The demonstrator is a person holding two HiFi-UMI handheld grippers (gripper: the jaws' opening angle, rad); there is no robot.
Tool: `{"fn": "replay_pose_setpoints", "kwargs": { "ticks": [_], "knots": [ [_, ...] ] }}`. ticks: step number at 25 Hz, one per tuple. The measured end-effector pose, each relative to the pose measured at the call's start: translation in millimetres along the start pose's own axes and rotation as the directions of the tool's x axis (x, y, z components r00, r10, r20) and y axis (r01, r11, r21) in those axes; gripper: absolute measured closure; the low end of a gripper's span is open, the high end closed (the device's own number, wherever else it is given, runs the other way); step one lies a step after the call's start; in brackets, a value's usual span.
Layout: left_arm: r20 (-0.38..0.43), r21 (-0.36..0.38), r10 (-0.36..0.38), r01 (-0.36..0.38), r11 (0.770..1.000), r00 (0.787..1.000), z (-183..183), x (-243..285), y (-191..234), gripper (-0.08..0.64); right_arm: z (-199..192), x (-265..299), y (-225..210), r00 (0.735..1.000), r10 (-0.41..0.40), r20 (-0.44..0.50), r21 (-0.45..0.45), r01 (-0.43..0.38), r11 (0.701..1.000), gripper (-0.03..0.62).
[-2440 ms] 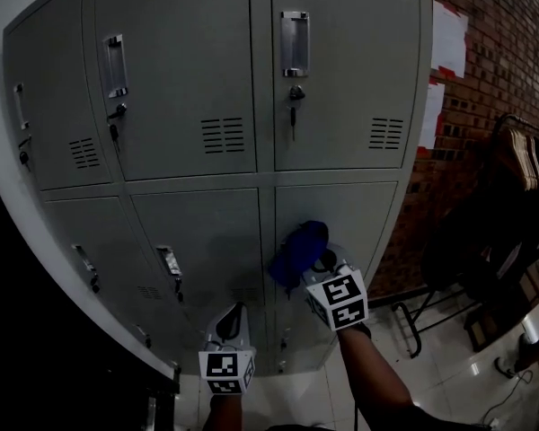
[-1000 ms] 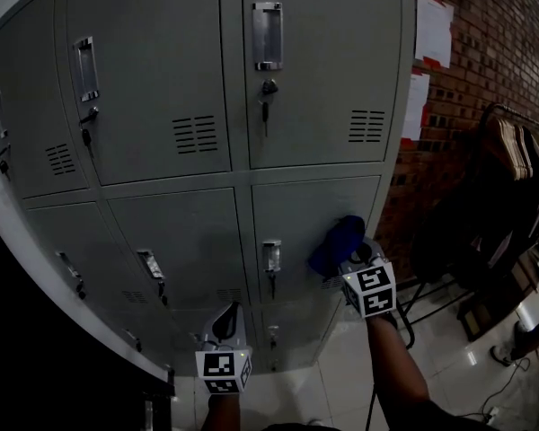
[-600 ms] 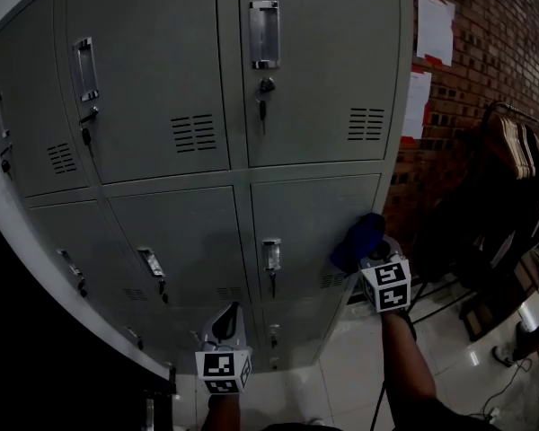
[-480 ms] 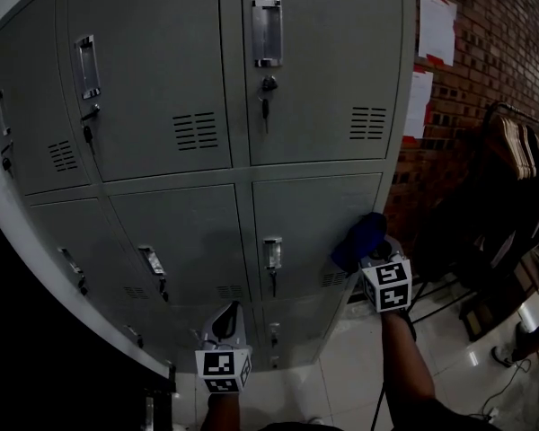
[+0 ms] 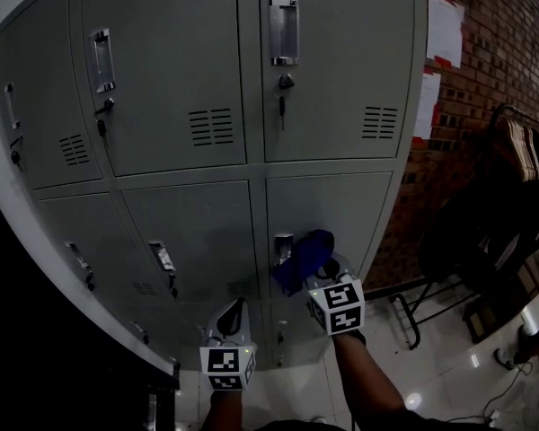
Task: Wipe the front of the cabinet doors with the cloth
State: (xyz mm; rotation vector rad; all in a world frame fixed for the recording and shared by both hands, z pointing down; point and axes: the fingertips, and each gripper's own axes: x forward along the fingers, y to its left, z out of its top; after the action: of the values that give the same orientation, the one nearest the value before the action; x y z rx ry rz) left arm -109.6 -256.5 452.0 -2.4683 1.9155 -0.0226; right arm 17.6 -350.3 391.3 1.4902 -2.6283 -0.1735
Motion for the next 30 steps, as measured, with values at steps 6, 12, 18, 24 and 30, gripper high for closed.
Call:
{"fn": "replay_pose_setpoints", "kwargs": {
  "ticks": [6, 12, 18, 24, 30],
  "knots": [
    [-0.004, 0.002, 0.021, -0.021, 1.0, 1.0, -1.4, -9.3, 15.0, 0.543, -8.6, 26.2, 47.7, 0.997, 0.067, -0.05, -0.086, -0.071, 0.994, 0.517],
    [-0.017, -0.002, 0.032, -0.032, 1.0, 0.999, -7.1, -11.6, 23.9, 0.543, -21.0, 27.1, 26.1, 0.997, 0.036, -0.068, -0.085, -0.041, 0.996, 0.518],
    [-0.022, -0.002, 0.01, -0.01, 1.0, 1.0, -8.5, -1.3, 12.5, 0.543, -31.5, 15.4, -6.3, 0.996, -0.026, -0.084, -0.087, 0.018, 0.996, 0.518],
    [-0.02, -0.008, -0.024, 0.024, 1.0, 1.0, -9.7, 12.7, -13.4, 0.543, -49.2, -6.2, -57.7, 0.987, -0.101, -0.125, -0.096, 0.089, 0.991, 0.518],
    [-0.015, -0.007, -0.024, 0.024, 1.0, 1.0, -7.3, 20.2, -25.3, 0.543, -63.0, -21.8, -103.3, 0.975, -0.164, -0.153, -0.099, 0.15, 0.984, 0.518]
  ]
}}
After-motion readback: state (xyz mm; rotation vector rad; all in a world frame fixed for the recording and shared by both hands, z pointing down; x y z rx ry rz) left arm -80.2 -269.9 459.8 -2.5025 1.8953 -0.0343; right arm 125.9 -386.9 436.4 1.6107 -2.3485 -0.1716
